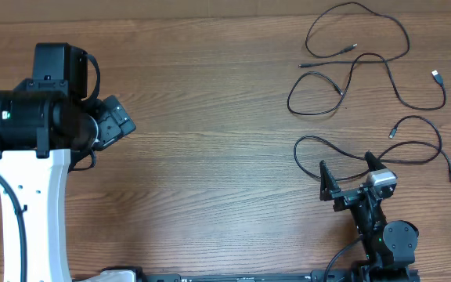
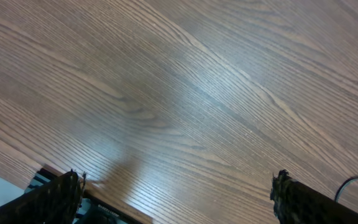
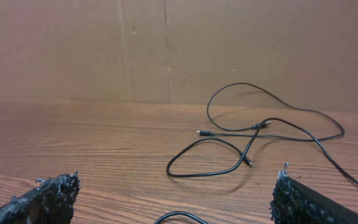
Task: Untangle cables
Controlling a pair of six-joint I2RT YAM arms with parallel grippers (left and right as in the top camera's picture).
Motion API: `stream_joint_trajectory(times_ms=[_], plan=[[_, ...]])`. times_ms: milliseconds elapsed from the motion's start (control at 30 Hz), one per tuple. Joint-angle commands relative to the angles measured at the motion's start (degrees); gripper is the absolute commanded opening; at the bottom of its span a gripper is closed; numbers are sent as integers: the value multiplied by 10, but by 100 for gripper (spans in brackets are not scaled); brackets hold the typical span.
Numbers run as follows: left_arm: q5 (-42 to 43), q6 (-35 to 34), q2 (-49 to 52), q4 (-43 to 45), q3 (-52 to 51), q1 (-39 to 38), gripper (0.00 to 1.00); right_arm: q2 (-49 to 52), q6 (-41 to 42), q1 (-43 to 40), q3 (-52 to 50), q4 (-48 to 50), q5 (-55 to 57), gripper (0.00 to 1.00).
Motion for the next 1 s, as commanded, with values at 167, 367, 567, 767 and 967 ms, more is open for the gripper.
stream_joint_trajectory(times_ms=[167, 367, 567, 767, 967], plan=[[1, 3, -53, 1, -2, 0, 99, -7, 2, 1, -7, 3, 7, 100], [-6, 6, -83, -4, -2, 0, 100, -7, 2, 1, -7, 3, 7, 100], [-7, 7, -108, -11, -3, -1, 100, -7, 2, 1, -7, 3, 7, 100], [2, 49, -123, -6, -27, -1, 100, -7, 2, 1, -7, 3, 7, 100], [38, 113, -151, 69, -92, -1, 99, -7, 2, 1, -7, 3, 7, 100]])
